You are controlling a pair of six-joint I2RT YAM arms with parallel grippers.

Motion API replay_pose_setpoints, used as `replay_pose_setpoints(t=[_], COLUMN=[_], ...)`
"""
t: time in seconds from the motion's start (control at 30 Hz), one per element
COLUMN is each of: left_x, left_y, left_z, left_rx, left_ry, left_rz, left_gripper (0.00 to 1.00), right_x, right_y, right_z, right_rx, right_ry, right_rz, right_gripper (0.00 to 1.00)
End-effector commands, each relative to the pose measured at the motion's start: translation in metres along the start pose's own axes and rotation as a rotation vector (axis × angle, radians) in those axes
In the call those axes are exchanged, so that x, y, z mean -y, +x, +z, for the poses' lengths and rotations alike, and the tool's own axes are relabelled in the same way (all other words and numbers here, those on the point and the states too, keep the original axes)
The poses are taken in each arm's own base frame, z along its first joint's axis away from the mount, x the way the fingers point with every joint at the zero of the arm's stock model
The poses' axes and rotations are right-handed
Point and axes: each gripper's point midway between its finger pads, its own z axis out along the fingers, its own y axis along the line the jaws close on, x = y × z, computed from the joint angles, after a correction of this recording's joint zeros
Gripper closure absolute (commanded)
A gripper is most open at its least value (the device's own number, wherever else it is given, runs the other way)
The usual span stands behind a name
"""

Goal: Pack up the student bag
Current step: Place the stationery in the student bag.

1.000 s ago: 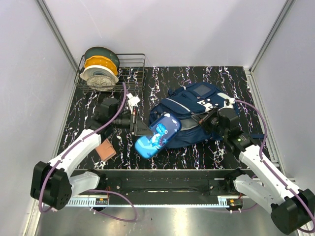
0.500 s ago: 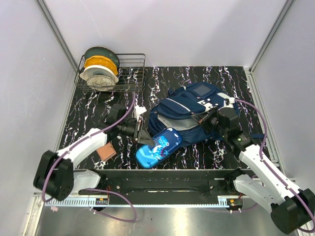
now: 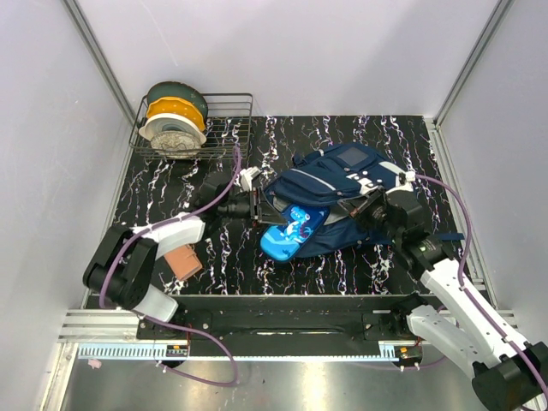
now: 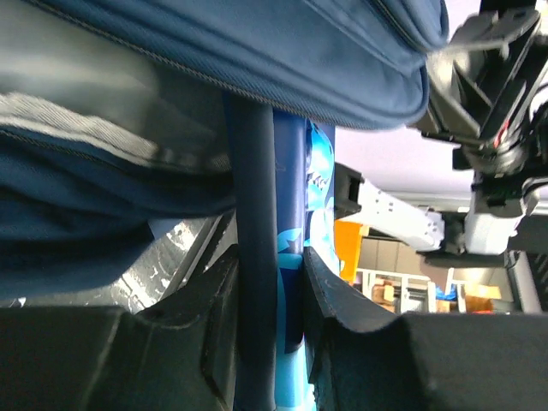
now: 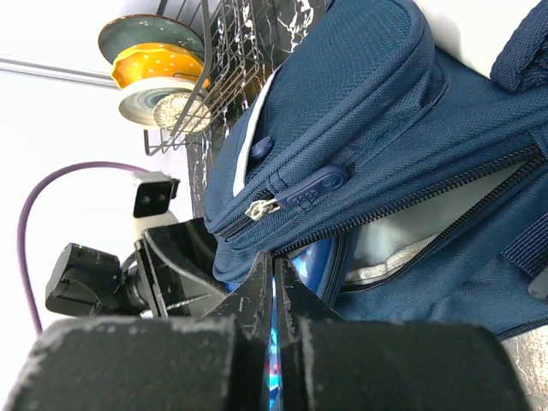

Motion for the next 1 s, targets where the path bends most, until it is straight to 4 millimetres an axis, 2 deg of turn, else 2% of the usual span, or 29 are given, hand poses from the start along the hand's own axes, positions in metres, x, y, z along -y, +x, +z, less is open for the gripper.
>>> replay_pose_setpoints(t=[0.0,0.1,0.2,0.27,0.33,0.37,0.43,0.47,0.53,0.63,0.67,0.7,0.8,0.87,0.9,0.97], left_x=[0.038,0.021,0.017,0.027,0.036,0.034,0.043,0.040,0.043,0.041,0.053,0.045,0.056,0.055,0.063,0.056], left_y=[-0.049,-0.065,-0.085,-0.102,-0.107,-0.117,-0.119,-0.126,-0.128,-0.132,-0.136,-0.140,-0.149,-0.152,-0.156,-0.159], left_z=[0.012,0.020,0.023,0.024,0.030,0.032,0.042,0.046,0.054,0.052,0.043,0.038,0.034,0.039,0.040,0.049], left_rx=[0.129,0.196,0.316,0.406,0.453,0.513,0.548,0.591,0.627,0.734,0.791,0.873,0.959,0.980,1.007,1.017], left_ry=[0.114,0.061,0.054,0.102,0.125,0.111,0.113,0.092,0.084,0.102,0.157,0.142,0.155,0.119,0.121,0.080], left_rz=[0.059,0.015,-0.029,-0.049,-0.069,-0.075,-0.068,-0.080,-0.091,-0.124,-0.112,-0.136,-0.144,-0.148,-0.148,-0.159], left_gripper=[1.00,1.00,1.00,1.00,1.00,1.00,1.00,1.00,0.97,0.96,0.96,0.96,0.96,0.94,0.94,0.94], right_x=[-0.054,-0.059,-0.065,-0.066,-0.066,-0.066,-0.066,-0.068,-0.067,-0.066,-0.067,-0.067,-0.066,-0.066,-0.065,-0.066], right_y=[-0.017,-0.015,-0.010,-0.007,-0.003,-0.002,-0.001,-0.002,-0.001,-0.001,-0.001,0.000,0.003,0.004,0.006,0.006], right_z=[-0.026,-0.032,-0.035,-0.036,-0.037,-0.039,-0.041,-0.044,-0.045,-0.048,-0.049,-0.050,-0.052,-0.053,-0.054,-0.055], right_rx=[0.055,0.043,0.016,-0.001,-0.021,-0.024,-0.026,-0.024,-0.025,-0.023,-0.023,-0.028,-0.042,-0.049,-0.058,-0.059], right_ry=[-0.213,-0.244,-0.279,-0.288,-0.297,-0.301,-0.304,-0.313,-0.307,-0.309,-0.312,-0.314,-0.317,-0.319,-0.320,-0.324], right_rz=[-0.008,-0.021,-0.035,-0.039,-0.040,-0.041,-0.042,-0.045,-0.050,-0.055,-0.057,-0.054,-0.051,-0.054,-0.054,-0.053], right_gripper=[1.00,1.00,1.00,1.00,1.00,1.00,1.00,1.00,1.00,1.00,1.00,1.00,1.00,1.00,1.00,1.00])
